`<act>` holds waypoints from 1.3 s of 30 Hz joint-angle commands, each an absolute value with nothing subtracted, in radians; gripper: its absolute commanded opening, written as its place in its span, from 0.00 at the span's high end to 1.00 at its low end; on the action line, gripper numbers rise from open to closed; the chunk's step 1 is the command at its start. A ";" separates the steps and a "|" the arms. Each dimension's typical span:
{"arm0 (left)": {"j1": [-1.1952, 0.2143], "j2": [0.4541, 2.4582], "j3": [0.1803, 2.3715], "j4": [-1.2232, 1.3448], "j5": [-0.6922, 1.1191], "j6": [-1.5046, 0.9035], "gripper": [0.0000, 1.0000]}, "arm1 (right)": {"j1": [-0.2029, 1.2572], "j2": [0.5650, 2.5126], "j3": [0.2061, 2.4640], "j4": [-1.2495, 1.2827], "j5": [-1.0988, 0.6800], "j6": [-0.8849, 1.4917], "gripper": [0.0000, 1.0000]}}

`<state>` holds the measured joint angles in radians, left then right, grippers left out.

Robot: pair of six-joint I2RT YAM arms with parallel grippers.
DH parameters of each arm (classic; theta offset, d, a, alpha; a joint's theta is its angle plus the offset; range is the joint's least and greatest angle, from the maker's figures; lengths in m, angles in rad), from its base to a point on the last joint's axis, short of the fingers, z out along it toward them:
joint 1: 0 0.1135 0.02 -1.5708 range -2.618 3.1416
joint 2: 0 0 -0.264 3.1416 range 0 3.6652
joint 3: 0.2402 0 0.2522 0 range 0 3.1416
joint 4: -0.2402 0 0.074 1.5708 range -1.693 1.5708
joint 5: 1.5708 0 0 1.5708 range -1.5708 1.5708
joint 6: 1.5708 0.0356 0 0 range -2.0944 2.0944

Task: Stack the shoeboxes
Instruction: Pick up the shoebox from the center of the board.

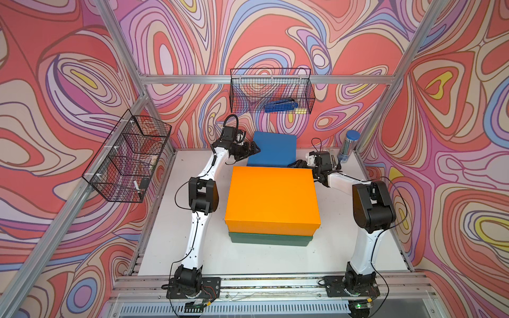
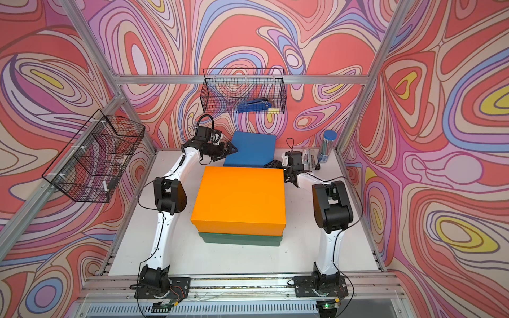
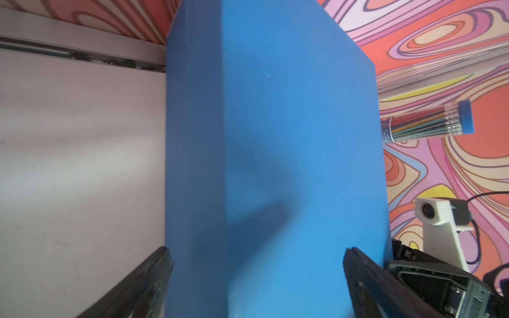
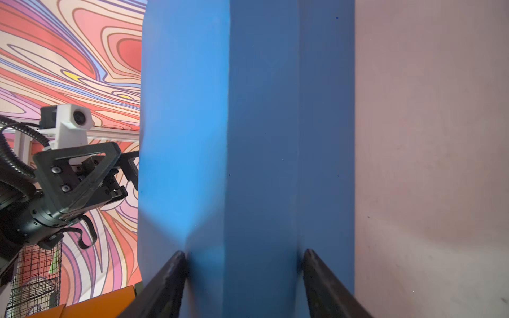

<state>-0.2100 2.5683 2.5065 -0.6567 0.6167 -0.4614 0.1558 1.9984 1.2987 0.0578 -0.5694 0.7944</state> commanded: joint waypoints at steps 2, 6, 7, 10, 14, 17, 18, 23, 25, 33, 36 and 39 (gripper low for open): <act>-0.213 2.578 2.516 -0.631 0.640 -0.452 0.00 | 0.156 1.973 1.243 0.028 -0.534 0.784 0.21; -0.203 2.565 2.514 -0.655 0.619 -0.434 0.00 | 0.104 1.932 1.247 0.020 -0.503 0.759 0.11; -0.199 2.561 2.510 -0.655 0.618 -0.437 0.00 | 0.090 1.932 1.262 0.008 -0.503 0.747 0.10; -0.189 2.542 2.492 -0.643 0.622 -0.444 0.00 | 0.071 1.942 1.321 -0.030 -0.506 0.703 0.06; -0.178 2.521 2.479 -0.641 0.620 -0.453 0.00 | 0.059 1.990 1.405 -0.026 -0.525 0.692 0.02; -0.168 2.503 2.446 -0.624 0.606 -0.471 0.00 | 0.059 2.058 1.489 -0.025 -0.531 0.706 0.02; -0.164 2.496 2.431 -0.614 0.601 -0.481 0.00 | 0.059 2.083 1.515 -0.024 -0.534 0.712 0.02; -0.143 2.455 2.332 -0.530 0.625 -0.555 0.00 | 0.060 2.216 1.634 -0.045 -0.540 0.739 0.02; -0.142 2.458 2.329 -0.534 0.633 -0.565 0.00 | 0.064 2.261 1.672 -0.063 -0.545 0.745 0.02; -0.148 2.481 2.312 -0.546 0.654 -0.594 0.00 | 0.105 2.368 1.766 -0.077 -0.573 0.752 0.02; -0.153 2.489 2.315 -0.535 0.663 -0.610 0.00 | 0.112 2.379 1.775 -0.068 -0.587 0.768 0.02; -0.157 2.494 2.322 -0.516 0.675 -0.630 0.00 | 0.121 2.379 1.780 -0.060 -0.599 0.777 0.02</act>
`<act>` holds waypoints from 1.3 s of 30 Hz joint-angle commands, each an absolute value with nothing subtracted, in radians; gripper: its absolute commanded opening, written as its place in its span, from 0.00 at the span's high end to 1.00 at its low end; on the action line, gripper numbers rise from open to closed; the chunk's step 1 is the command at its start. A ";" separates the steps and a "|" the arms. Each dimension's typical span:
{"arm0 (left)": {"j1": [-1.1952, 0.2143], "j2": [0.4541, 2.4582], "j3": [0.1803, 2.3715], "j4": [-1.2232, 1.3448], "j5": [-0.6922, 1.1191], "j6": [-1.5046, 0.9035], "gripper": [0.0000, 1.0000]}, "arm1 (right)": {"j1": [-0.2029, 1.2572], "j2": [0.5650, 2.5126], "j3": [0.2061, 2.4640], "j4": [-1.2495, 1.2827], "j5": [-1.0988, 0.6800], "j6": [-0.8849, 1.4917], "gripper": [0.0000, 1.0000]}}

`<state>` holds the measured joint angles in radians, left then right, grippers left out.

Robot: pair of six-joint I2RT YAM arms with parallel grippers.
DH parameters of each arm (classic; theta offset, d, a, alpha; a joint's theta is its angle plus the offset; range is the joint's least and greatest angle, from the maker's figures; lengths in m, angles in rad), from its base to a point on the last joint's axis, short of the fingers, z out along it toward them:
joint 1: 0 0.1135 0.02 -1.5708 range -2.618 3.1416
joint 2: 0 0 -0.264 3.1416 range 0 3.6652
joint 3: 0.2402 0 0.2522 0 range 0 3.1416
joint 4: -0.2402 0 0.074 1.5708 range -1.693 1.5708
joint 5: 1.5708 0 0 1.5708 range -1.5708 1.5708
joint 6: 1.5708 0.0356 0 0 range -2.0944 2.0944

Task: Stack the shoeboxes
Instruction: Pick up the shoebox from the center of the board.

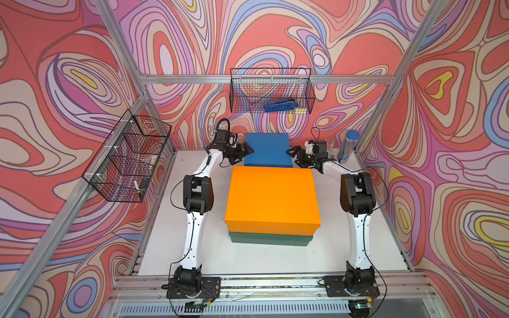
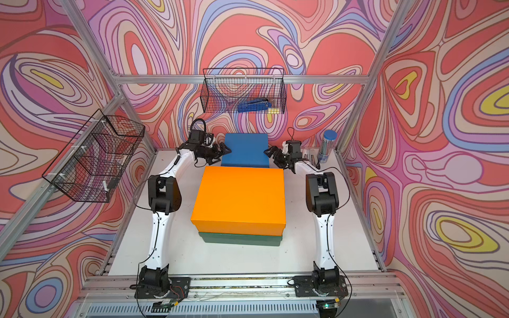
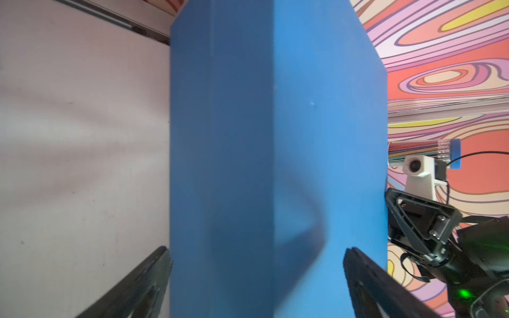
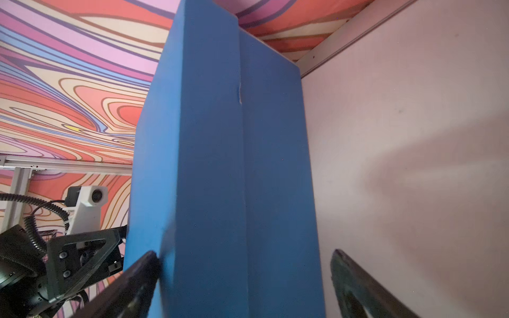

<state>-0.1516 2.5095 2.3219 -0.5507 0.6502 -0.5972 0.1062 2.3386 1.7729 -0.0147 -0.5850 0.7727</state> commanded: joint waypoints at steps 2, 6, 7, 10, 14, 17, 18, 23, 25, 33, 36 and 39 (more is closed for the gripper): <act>-0.162 2.494 2.321 -0.507 0.682 -0.632 0.00 | 0.126 2.396 1.815 -0.074 -0.623 0.762 0.05; -0.166 2.456 2.268 -0.501 0.668 -0.614 0.00 | 0.138 2.490 2.030 -0.224 -0.674 0.666 0.08; -0.166 2.433 2.231 -0.482 0.662 -0.613 0.00 | 0.139 2.519 2.084 -0.246 -0.693 0.651 0.09; -0.166 2.374 2.124 -0.433 0.656 -0.615 0.00 | 0.140 2.597 2.212 -0.283 -0.729 0.640 0.13; -0.166 2.301 1.979 -0.334 0.649 -0.636 0.00 | 0.142 2.661 2.298 -0.257 -0.764 0.666 0.17; -0.165 2.269 1.909 -0.272 0.650 -0.658 0.01 | 0.147 2.686 2.327 -0.220 -0.784 0.695 0.19; -0.166 2.266 1.901 -0.271 0.654 -0.662 0.01 | 0.151 2.694 2.337 -0.210 -0.787 0.701 0.20; -0.168 2.253 1.881 -0.224 0.664 -0.670 0.05 | 0.169 2.741 2.410 -0.203 -0.807 0.720 0.23; -0.171 2.237 1.844 -0.199 0.667 -0.676 0.06 | 0.175 2.764 2.450 -0.201 -0.812 0.725 0.24; -0.175 2.157 1.683 -0.112 0.640 -0.688 0.06 | 0.192 2.826 2.523 -0.200 -0.823 0.754 0.27; -0.175 2.142 1.647 -0.083 0.633 -0.712 0.07 | 0.198 2.828 2.525 -0.203 -0.828 0.753 0.27; -0.175 2.121 1.601 -0.038 0.617 -0.739 0.07 | 0.205 2.832 2.527 -0.208 -0.833 0.755 0.26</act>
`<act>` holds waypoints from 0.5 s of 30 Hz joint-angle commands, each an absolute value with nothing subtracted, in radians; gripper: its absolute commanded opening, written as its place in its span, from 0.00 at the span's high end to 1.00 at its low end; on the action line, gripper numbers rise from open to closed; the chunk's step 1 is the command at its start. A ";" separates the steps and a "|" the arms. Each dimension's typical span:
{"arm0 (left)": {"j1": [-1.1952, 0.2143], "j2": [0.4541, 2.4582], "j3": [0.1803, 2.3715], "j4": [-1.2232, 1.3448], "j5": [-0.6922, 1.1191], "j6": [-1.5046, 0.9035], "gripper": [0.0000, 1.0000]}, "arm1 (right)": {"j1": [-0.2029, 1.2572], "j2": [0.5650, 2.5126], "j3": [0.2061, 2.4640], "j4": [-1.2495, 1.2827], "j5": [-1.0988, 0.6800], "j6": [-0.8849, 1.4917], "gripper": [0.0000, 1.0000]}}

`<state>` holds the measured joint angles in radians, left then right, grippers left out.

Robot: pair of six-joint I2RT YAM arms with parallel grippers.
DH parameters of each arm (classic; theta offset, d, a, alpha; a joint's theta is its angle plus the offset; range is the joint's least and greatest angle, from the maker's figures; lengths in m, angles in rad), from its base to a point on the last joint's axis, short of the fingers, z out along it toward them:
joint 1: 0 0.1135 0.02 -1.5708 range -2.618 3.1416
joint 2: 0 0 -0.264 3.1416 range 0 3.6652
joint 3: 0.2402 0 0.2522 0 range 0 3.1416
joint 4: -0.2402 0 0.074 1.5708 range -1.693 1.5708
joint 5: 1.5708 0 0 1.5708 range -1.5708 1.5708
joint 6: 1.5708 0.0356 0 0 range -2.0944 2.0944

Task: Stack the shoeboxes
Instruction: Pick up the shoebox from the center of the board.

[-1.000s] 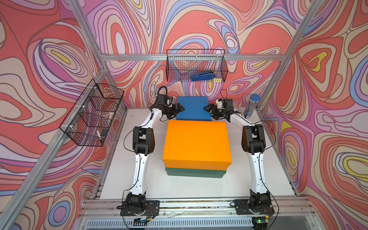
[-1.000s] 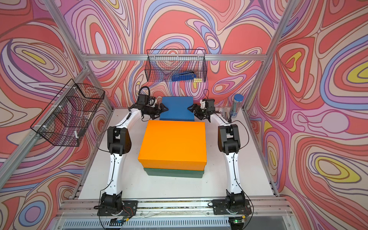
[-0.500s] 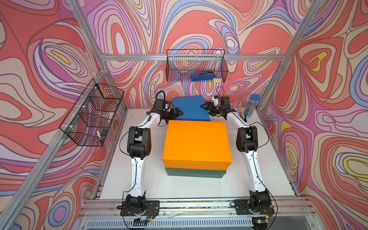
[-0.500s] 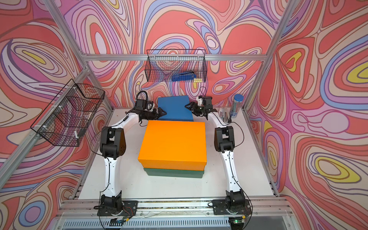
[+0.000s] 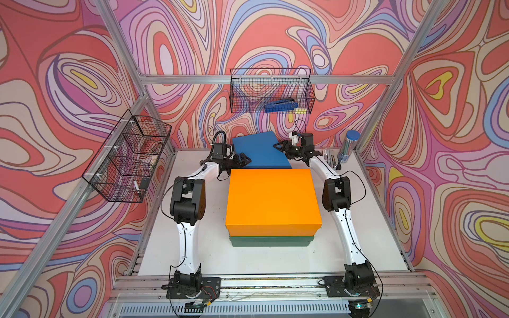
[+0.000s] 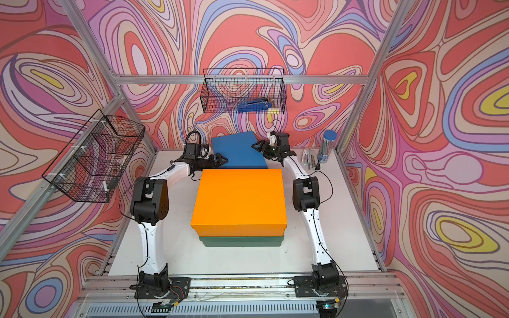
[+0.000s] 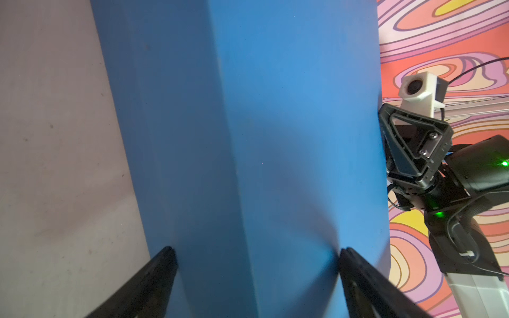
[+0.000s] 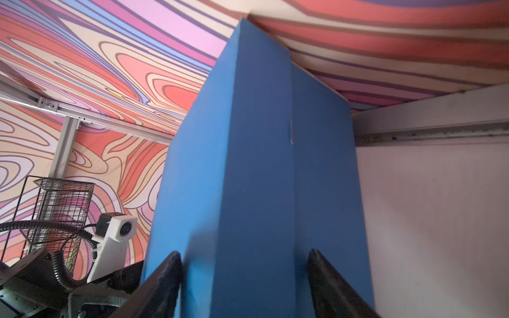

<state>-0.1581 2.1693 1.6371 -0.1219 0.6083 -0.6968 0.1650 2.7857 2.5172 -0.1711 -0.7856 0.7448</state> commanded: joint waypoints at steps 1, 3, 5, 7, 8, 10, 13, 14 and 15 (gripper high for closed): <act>-0.175 2.112 1.582 -0.021 0.611 -0.750 0.07 | 0.207 2.832 2.529 -0.211 -0.833 0.752 0.26; -0.174 2.095 1.550 -0.005 0.592 -0.754 0.06 | 0.209 2.828 2.527 -0.213 -0.833 0.747 0.24; -0.173 2.079 1.536 -0.009 0.573 -0.741 0.05 | 0.209 2.810 2.513 -0.220 -0.822 0.730 0.20; -0.168 2.076 1.541 -0.027 0.576 -0.729 0.05 | 0.209 2.785 2.494 -0.232 -0.808 0.704 0.18; -0.167 2.075 1.543 -0.033 0.577 -0.726 0.05 | 0.208 2.773 2.488 -0.242 -0.803 0.692 0.18; -0.165 2.071 1.542 -0.036 0.574 -0.722 0.04 | 0.206 2.758 2.481 -0.277 -0.781 0.665 0.13; -0.160 2.065 1.543 -0.046 0.567 -0.714 0.03 | 0.191 2.711 2.412 -0.269 -0.752 0.653 0.04; -0.157 2.061 1.540 -0.048 0.565 -0.711 0.03 | 0.185 2.696 2.380 -0.258 -0.746 0.655 0.03; -0.156 2.058 1.539 -0.049 0.563 -0.708 0.03 | 0.179 2.685 2.364 -0.260 -0.738 0.653 0.02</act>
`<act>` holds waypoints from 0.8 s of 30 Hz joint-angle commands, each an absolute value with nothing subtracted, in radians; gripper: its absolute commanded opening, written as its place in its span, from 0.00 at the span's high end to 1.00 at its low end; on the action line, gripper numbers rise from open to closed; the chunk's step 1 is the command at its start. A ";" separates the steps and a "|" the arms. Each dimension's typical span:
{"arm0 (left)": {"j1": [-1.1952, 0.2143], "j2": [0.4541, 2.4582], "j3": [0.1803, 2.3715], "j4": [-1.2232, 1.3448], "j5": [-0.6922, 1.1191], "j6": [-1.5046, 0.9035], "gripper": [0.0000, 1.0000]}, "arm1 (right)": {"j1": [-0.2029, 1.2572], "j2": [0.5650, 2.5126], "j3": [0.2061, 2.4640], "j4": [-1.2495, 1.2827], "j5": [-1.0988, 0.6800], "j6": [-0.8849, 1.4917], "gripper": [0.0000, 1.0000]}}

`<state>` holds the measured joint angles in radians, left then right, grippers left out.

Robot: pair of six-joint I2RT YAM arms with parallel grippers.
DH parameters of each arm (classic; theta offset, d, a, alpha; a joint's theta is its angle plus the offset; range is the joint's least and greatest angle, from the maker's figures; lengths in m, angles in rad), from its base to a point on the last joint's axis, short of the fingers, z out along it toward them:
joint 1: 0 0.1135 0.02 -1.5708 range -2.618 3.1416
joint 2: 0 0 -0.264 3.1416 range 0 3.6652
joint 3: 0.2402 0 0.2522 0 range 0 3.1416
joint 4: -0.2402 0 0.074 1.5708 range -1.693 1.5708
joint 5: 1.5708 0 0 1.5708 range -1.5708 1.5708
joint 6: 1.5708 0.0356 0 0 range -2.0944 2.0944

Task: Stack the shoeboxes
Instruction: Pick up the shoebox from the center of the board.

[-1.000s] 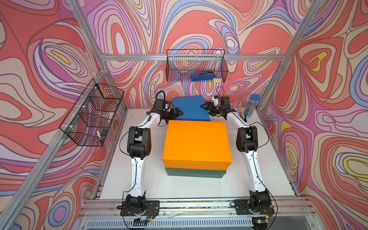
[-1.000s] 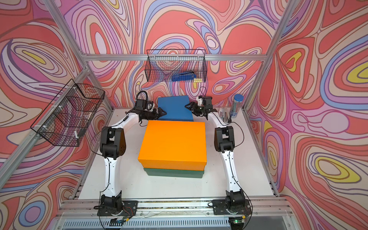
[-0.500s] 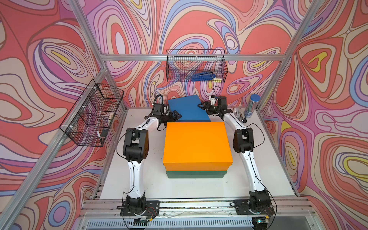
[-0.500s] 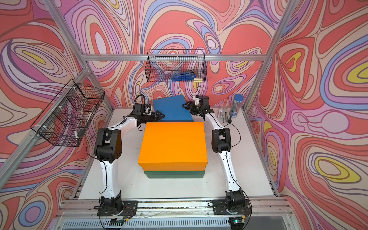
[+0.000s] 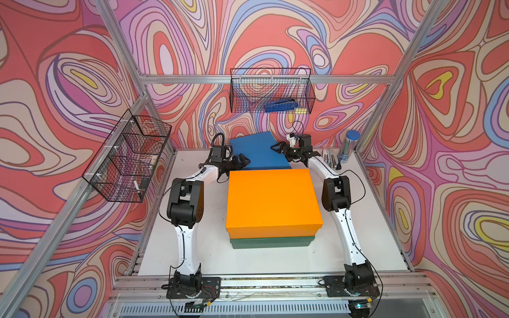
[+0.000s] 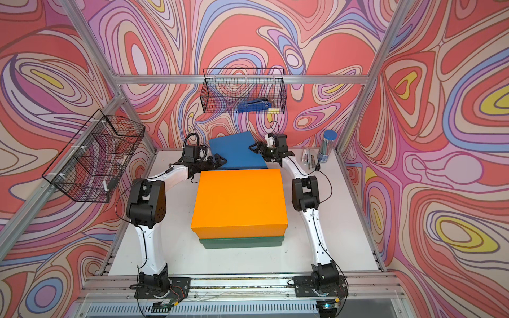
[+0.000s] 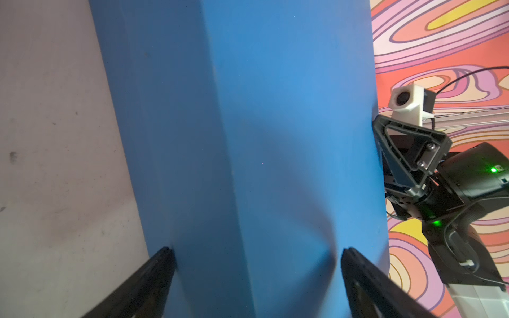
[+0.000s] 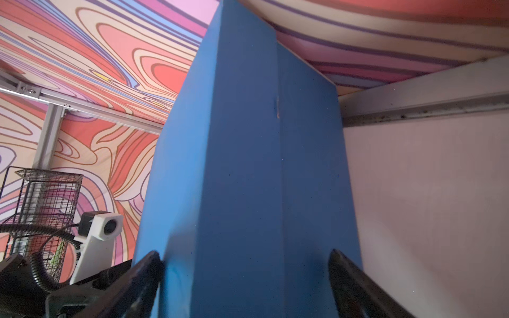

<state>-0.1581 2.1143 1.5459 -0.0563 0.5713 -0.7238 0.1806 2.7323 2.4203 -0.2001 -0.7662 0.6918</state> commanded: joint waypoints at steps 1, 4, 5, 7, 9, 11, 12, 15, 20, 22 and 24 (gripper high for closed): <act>-0.155 2.054 1.539 -0.056 0.560 -0.702 0.03 | 0.174 2.675 2.353 -0.270 -0.731 0.647 0.02; -0.144 2.051 1.542 -0.080 0.558 -0.689 0.02 | 0.164 2.647 2.332 -0.312 -0.717 0.617 0.02; -0.139 2.050 1.543 -0.081 0.562 -0.689 0.02 | 0.164 2.638 2.320 -0.322 -0.716 0.605 0.02; -0.137 2.058 1.548 -0.092 0.570 -0.692 0.02 | 0.164 2.623 2.282 -0.321 -0.716 0.598 0.02; -0.135 2.078 1.572 -0.113 0.590 -0.697 0.02 | 0.166 2.615 2.245 -0.318 -0.716 0.603 0.02; -0.140 2.102 1.593 -0.121 0.613 -0.710 0.02 | 0.170 2.608 2.213 -0.302 -0.725 0.608 0.02; -0.143 2.109 1.602 -0.124 0.618 -0.713 0.02 | 0.175 2.604 2.202 -0.292 -0.731 0.612 0.03; -0.157 2.139 1.649 -0.152 0.627 -0.712 0.02 | 0.190 2.612 2.214 -0.308 -0.742 0.609 0.05; -0.182 2.171 1.700 -0.150 0.638 -0.731 0.02 | 0.213 2.614 2.225 -0.348 -0.749 0.603 0.13; -0.185 2.183 1.725 -0.155 0.645 -0.737 0.03 | 0.216 2.594 2.202 -0.331 -0.753 0.616 0.20; -0.185 2.190 1.752 -0.158 0.649 -0.742 0.04 | 0.216 2.573 2.183 -0.317 -0.759 0.628 0.25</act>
<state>-0.1566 2.1651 1.6970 -0.1726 0.5976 -0.7193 0.1772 2.5900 2.2318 -0.2337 -0.7544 0.6312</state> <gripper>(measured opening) 0.966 0.763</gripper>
